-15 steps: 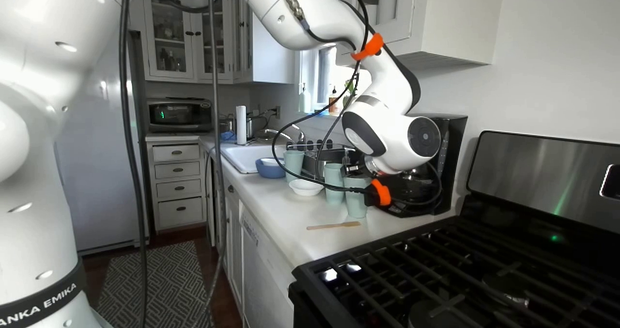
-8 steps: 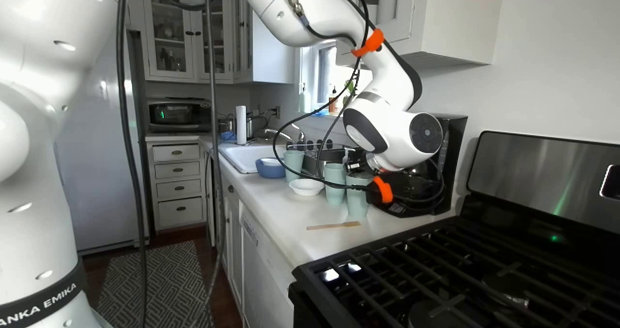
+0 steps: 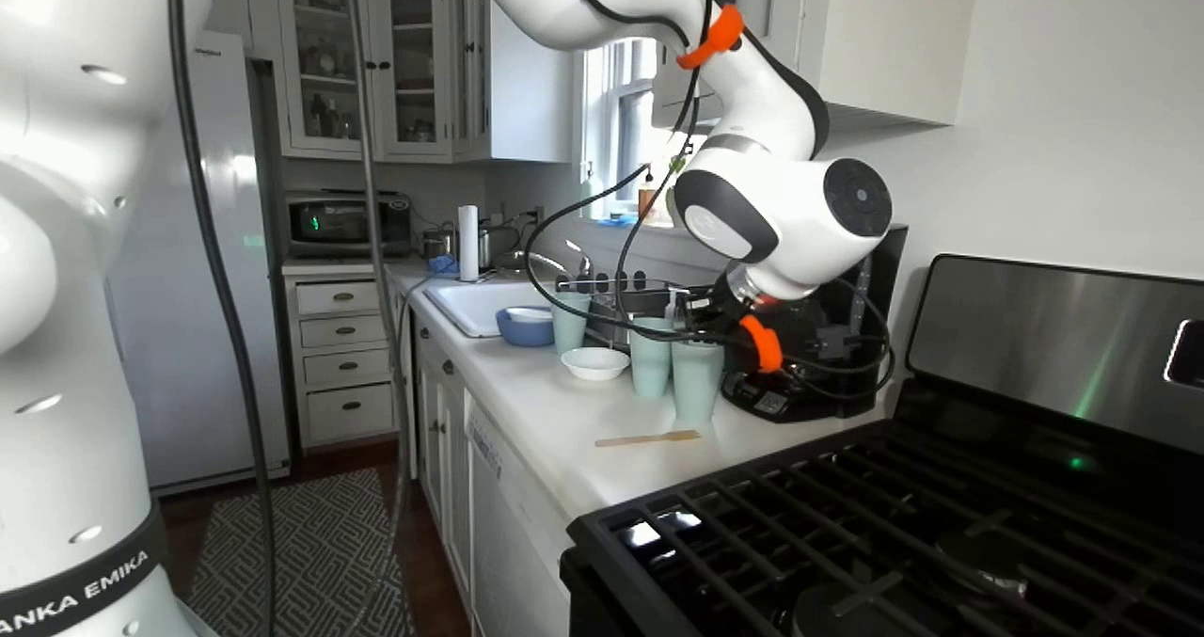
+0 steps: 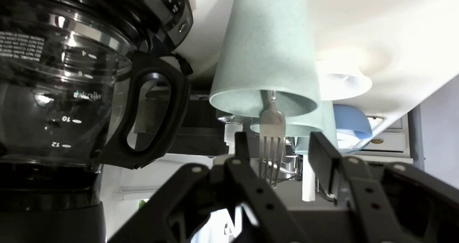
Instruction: Put the fork in the cup on the right
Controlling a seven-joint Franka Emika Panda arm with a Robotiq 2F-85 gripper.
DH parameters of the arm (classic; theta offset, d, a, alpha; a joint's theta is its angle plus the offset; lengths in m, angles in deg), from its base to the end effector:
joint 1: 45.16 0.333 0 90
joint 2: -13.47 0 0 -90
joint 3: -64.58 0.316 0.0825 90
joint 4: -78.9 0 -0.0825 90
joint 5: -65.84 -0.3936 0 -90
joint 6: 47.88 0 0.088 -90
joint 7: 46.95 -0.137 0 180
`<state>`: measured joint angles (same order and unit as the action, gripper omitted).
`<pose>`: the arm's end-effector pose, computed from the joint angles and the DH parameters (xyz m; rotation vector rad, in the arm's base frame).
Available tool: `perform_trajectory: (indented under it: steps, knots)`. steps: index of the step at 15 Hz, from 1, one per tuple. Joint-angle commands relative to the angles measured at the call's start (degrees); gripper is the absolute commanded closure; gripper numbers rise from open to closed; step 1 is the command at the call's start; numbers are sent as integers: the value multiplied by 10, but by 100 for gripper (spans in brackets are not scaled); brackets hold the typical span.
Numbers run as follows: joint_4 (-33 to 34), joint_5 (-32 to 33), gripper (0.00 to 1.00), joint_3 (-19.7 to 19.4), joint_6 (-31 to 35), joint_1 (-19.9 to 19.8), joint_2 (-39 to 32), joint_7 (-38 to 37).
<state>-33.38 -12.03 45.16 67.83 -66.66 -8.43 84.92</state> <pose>0.5282 -0.3378 0.2731 -2.3680 -0.9475 -1.3414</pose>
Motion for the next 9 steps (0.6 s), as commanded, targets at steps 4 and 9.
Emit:
perform_trajectory:
  steps: [4,9]
  knots:
    - [-95,148,0,-25,42,6,137,-126]
    - [-156,293,0,-26,109,12,241,-329]
